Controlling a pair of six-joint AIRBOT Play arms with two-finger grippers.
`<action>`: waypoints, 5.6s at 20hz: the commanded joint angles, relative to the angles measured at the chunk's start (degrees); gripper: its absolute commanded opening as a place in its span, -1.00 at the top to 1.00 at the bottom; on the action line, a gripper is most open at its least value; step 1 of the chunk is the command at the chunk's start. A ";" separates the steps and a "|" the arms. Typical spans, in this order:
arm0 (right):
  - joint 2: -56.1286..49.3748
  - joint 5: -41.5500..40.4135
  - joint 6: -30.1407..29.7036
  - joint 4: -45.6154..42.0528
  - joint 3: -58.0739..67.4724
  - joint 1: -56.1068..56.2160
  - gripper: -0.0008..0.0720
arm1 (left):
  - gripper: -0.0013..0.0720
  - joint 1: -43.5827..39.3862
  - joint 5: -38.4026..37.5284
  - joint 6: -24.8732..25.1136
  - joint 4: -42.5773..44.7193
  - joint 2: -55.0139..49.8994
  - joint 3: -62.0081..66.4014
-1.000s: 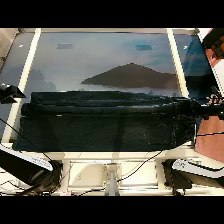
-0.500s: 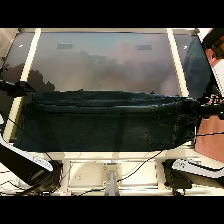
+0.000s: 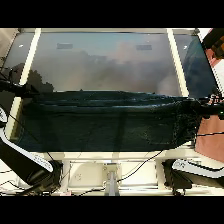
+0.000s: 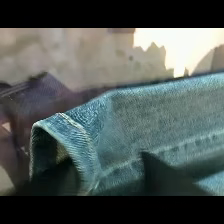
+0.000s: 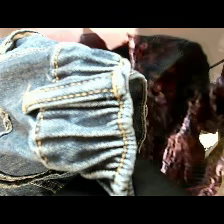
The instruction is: Fold the clothes and pants, and hang the long-sleeved shirts on hangers.
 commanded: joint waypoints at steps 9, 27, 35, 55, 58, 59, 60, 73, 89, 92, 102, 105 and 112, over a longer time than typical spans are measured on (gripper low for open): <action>0.02 0.02 0.00 0.02 0.02 0.00 0.83 | 0.87 4.52 -4.52 -0.24 -27.21 0.28 2.47; 0.02 0.04 0.15 0.22 0.02 0.00 0.83 | -0.76 2.78 7.85 -4.20 -26.21 -5.53 2.14; 0.02 0.04 0.15 0.24 0.02 0.00 0.83 | -0.39 0.63 3.08 0.20 -9.55 -5.53 2.14; 0.02 0.11 -0.24 3.37 0.02 0.00 0.83 | 0.87 7.52 8.87 3.04 -38.73 -3.58 2.32; 0.02 -0.11 -0.28 4.39 0.02 0.00 0.83 | 0.87 4.52 15.23 3.28 -37.64 -5.01 2.32; 0.02 -0.31 -0.31 4.39 0.02 0.00 0.83 | 0.87 3.50 17.79 3.26 -37.29 -5.44 2.32; 0.02 -0.66 -0.31 4.44 0.02 0.00 0.83 | 0.87 2.51 20.20 3.28 -36.74 -5.84 2.32; 0.02 -1.86 -0.46 4.50 0.02 0.00 0.83 | -0.95 7.72 9.77 2.12 -36.04 -2.93 2.34; 0.02 -2.08 -0.44 4.50 0.02 0.00 0.83 | -0.96 9.46 -4.79 -3.69 -2.60 -2.38 2.05; 0.02 -1.88 -0.44 4.50 0.02 0.00 0.83 | -0.95 8.28 -4.76 -4.39 -3.43 -4.37 1.95; 0.02 -1.38 -0.44 4.59 0.04 0.00 0.83 | 0.87 4.66 0.52 -4.57 -5.27 -6.32 1.86; 0.02 -0.72 0.26 5.62 0.04 0.00 0.83 | 0.87 4.76 -2.71 -7.26 -3.65 -4.15 1.97; 0.02 -0.63 3.10 3.08 4.48 1.57 0.83 | 0.87 6.75 -9.68 -12.02 12.61 5.79 1.77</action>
